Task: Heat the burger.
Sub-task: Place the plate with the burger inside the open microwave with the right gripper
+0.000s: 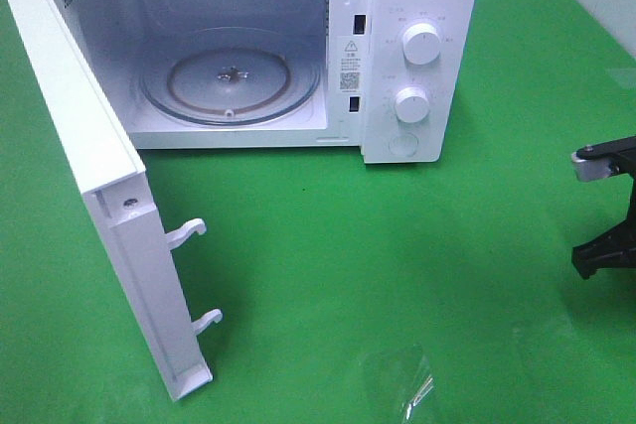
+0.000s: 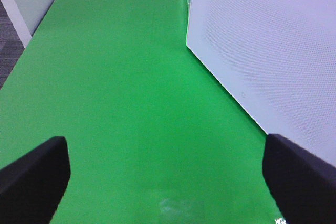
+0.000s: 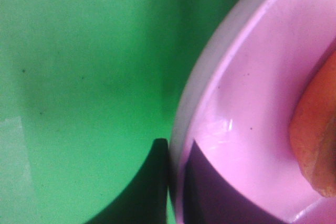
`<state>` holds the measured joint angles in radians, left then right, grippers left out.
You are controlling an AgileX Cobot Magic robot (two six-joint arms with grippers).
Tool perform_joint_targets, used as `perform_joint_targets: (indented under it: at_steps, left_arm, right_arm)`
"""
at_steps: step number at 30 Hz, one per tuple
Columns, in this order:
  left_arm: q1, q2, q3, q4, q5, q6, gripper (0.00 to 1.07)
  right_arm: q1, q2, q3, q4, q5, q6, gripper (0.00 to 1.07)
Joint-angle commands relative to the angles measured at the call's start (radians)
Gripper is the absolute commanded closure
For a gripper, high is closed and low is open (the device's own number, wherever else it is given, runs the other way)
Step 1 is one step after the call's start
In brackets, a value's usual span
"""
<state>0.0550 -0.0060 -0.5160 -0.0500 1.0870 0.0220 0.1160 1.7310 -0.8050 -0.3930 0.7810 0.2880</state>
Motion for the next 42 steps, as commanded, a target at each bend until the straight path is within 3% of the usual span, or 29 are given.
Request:
perform_joint_targets:
  at_steps: [1,16,33,42]
  left_arm:
    - [-0.001,-0.015,0.001,-0.003,-0.015,0.002,0.16]
    - [-0.001,-0.015,0.001,-0.003,-0.015,0.002,0.16]
    - [-0.001,-0.015,0.001,-0.003,-0.015,0.002,0.16]
    - [-0.001,-0.015,0.001,-0.003,-0.015,0.002,0.16]
  right_arm:
    - [0.026,-0.009,0.002,-0.052,0.042,0.024,1.07]
    - [0.159,-0.055,0.002,-0.129,0.131,0.056,1.07]
    - [0.196,-0.217,0.003,-0.149,0.240,0.058,1.07]
    - [0.226,-0.297,0.078,-0.168,0.252,0.062,1.07]
